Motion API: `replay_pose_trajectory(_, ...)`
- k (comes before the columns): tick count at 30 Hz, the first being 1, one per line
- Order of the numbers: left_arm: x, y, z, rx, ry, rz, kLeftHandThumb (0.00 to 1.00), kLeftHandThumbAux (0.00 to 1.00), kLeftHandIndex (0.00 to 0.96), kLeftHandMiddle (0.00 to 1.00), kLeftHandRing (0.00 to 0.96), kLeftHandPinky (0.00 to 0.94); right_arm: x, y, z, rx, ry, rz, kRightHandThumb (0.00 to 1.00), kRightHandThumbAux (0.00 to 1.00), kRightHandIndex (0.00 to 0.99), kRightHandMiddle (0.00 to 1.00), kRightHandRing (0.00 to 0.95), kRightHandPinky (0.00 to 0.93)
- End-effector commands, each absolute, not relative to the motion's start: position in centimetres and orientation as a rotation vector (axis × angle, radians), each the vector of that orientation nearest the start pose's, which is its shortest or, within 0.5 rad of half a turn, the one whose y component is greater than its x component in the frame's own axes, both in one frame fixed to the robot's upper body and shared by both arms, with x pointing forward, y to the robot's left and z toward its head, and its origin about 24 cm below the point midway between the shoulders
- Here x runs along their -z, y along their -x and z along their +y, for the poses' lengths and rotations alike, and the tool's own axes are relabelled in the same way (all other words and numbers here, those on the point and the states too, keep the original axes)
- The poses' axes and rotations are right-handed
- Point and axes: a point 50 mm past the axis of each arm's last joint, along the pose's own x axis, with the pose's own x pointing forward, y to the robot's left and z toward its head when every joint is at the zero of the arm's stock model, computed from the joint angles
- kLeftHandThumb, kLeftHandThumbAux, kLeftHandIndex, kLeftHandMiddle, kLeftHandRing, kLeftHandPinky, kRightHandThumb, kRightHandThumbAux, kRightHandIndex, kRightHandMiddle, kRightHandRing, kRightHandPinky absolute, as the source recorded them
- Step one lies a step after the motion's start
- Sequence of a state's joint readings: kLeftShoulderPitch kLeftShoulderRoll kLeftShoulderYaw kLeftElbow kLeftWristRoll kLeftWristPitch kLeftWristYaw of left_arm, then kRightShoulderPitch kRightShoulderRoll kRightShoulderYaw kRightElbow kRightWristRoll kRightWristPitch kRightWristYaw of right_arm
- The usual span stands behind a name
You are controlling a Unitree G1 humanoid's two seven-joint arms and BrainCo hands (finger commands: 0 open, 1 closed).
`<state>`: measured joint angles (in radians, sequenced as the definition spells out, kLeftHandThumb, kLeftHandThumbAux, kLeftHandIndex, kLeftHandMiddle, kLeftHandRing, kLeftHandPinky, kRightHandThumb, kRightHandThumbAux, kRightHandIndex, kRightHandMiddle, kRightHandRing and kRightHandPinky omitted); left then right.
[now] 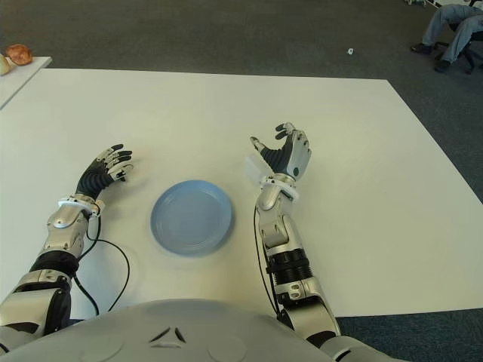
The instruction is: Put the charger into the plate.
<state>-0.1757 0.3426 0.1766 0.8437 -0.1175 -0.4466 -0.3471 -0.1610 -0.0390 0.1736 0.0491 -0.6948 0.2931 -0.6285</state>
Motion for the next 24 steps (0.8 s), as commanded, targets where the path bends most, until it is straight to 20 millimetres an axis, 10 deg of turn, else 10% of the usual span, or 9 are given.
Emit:
replay_pose_trajectory(1,4.8,-23.4,26.5,0.074,-0.15,0.31,0.076,0.707,0.137,0.211,0.17,0.108,-7.8,-27.2,-14.6,0.554,0.775,-0.151,0.858,0.677,0.402,0.533,0.855,0.796)
replay_pose_trajectory(24,4.9,-23.6,26.5,0.09,-0.152,0.319,0.068,0.729,0.118,0.214,0.172,0.119,-9.3,-26.8,-16.1,0.429,0.839,-0.275,0.857,0.674,0.407,0.549,0.777,0.693)
